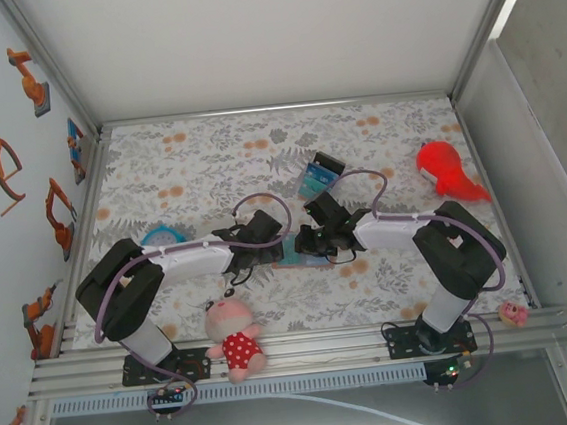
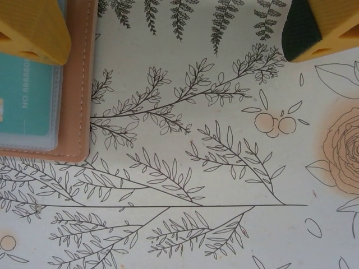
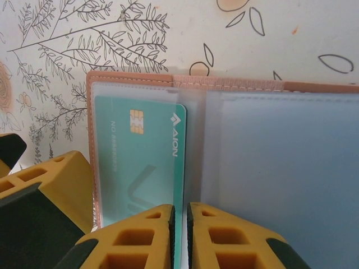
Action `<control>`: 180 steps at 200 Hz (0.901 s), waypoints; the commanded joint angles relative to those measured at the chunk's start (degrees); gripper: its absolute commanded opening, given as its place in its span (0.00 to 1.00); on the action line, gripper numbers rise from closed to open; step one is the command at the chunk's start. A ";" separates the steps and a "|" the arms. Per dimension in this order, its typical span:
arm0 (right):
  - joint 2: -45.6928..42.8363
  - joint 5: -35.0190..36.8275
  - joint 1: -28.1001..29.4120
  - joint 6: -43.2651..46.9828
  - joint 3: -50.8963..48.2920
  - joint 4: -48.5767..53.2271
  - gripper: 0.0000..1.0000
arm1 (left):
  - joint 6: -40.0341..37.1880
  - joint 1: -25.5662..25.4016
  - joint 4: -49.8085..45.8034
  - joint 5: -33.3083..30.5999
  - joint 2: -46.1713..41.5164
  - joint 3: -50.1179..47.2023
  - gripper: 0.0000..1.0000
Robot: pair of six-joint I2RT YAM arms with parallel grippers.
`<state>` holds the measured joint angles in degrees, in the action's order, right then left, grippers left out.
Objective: Take the credit cards out of the card holder
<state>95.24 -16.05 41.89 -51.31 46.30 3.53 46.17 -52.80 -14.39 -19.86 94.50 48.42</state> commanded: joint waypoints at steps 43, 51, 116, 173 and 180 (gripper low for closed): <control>-1.50 -0.11 0.12 -0.74 1.27 -0.24 0.15 | -1.15 -0.29 -2.41 -0.18 0.23 0.62 0.97; -1.79 -0.03 0.12 -0.76 1.31 -0.06 0.15 | -1.30 -0.30 -2.14 -0.16 -0.30 0.62 0.97; -1.95 -0.79 0.12 -1.36 1.40 -0.71 0.15 | -5.31 0.96 1.74 1.27 -3.15 0.82 0.97; -1.20 -1.35 0.32 -1.83 1.77 -1.23 0.14 | -7.37 1.79 3.21 4.12 -0.62 1.15 0.97; -1.23 -1.41 0.39 -1.81 1.77 -1.24 0.15 | -7.31 1.81 3.18 4.34 -0.18 1.10 0.97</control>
<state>94.70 -17.04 41.89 -52.18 46.48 3.51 40.51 -51.27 -11.53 -17.21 93.01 48.45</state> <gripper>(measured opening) 0.145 0.968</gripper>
